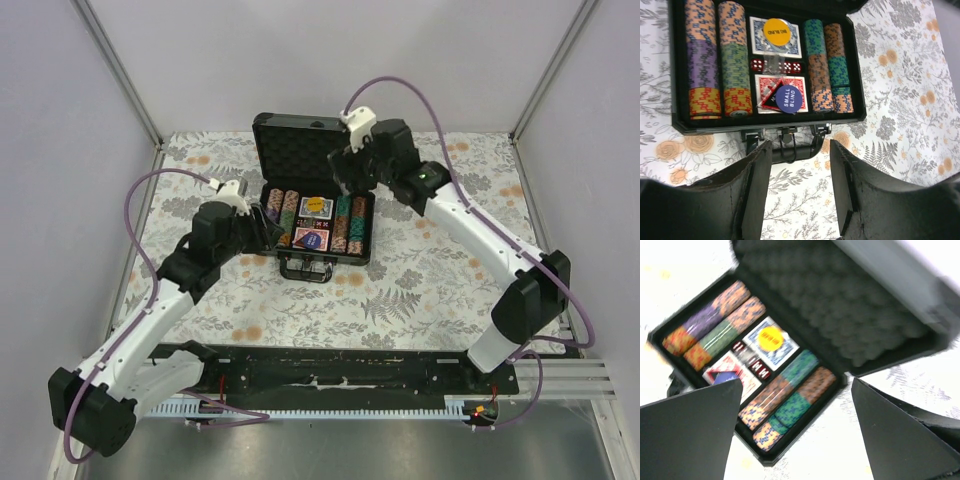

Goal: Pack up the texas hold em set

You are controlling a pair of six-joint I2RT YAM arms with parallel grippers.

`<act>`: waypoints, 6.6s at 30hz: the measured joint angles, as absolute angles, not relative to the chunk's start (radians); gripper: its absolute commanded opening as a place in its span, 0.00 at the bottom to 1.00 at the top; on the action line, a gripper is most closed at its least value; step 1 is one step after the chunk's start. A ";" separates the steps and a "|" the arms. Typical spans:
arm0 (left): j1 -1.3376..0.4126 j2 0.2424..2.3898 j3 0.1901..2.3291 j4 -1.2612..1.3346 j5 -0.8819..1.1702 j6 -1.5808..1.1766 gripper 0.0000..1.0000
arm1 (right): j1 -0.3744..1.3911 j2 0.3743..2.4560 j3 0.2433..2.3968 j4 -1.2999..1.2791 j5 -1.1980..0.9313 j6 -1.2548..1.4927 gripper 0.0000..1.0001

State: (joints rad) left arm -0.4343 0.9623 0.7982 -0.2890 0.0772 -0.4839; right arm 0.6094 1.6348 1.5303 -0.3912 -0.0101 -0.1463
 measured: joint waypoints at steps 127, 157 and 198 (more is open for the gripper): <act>-0.693 1.338 0.405 0.373 -0.066 -0.943 0.72 | 0.484 1.795 1.411 -0.599 -0.027 0.519 0.86; -0.642 1.362 0.483 0.408 -0.103 -0.937 0.43 | 0.484 1.798 1.398 -0.575 -0.086 0.524 0.68; -0.464 1.342 0.888 -0.075 -0.125 -0.641 0.35 | 0.689 1.642 1.356 -0.543 -0.114 0.295 0.15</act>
State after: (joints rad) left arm -0.4641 1.3418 0.8883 -0.0753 -0.1246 -0.6415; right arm 0.6888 1.6421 1.3560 -0.5430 -0.1143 0.2951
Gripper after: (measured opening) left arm 0.396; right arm 0.263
